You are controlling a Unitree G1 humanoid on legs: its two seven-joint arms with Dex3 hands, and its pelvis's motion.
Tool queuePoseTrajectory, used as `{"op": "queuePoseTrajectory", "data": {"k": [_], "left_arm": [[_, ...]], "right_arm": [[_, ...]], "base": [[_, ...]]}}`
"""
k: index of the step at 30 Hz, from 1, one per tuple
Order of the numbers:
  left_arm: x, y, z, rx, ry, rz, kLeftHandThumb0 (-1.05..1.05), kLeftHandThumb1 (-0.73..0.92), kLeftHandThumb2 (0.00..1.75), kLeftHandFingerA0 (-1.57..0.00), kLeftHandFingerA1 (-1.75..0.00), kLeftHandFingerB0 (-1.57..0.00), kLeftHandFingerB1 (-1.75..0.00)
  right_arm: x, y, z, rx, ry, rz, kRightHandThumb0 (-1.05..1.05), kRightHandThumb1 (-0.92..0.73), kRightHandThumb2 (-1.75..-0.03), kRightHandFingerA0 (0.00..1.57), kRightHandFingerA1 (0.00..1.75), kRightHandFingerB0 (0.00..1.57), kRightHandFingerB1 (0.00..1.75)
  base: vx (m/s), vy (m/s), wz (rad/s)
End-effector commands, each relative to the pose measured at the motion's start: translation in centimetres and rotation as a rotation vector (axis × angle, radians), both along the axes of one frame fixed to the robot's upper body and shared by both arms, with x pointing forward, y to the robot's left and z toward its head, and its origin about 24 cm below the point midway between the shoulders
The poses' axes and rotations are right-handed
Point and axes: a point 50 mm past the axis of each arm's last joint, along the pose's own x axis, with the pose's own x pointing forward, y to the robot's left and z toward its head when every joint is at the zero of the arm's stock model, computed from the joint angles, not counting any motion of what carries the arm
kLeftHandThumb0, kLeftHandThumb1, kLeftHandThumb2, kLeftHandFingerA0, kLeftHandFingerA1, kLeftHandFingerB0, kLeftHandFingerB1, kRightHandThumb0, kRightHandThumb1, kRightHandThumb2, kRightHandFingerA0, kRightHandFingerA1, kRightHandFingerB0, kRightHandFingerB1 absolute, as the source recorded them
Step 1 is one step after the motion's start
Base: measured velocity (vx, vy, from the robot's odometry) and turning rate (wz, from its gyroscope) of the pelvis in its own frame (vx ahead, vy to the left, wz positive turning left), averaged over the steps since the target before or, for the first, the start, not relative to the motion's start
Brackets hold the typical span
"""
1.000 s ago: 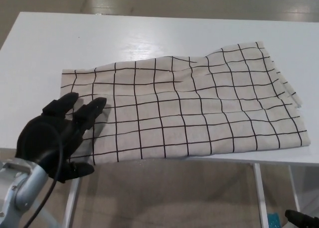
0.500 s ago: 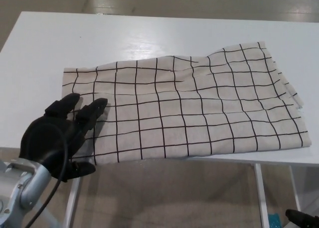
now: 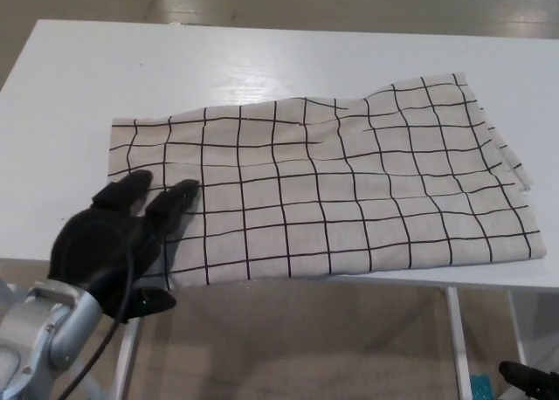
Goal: Use the left hand to fold a white towel with checkered patterns in half.
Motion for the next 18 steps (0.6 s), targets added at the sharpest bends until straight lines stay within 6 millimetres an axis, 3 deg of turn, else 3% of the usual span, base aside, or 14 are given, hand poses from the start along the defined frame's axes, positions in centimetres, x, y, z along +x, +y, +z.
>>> {"op": "queuePoseTrajectory", "data": {"k": [1,10,18], "left_arm": [[-1.2,-1.2,-0.6,0.023,0.016,-0.047,-0.71,0.43,0.78,0.0,0.0,0.0,-0.07],[-1.6,-1.6,-1.8,0.033,0.074,-0.045,-0.72,0.43,0.79,0.0,0.0,0.0,-0.06],[-1.2,-1.4,-1.5,0.026,0.031,-0.041,-0.68,0.41,0.78,0.0,-0.04,-0.02,-0.14]], "right_arm": [[-0.2,-0.2,-0.1,-0.017,0.004,-0.006,-0.61,-0.59,-0.59,0.47,0.39,0.57,0.42],[-0.5,-0.3,-0.1,-0.01,0.01,0.005,-0.61,-0.59,-0.59,0.47,0.39,0.57,0.42],[-0.3,-0.2,-0.1,-0.02,0.006,0.0,-0.61,-0.6,-0.59,0.47,0.39,0.57,0.42]], "base": [[0.0,0.0,0.0],[0.0,0.0,0.0],[0.0,0.0,0.0]]}}
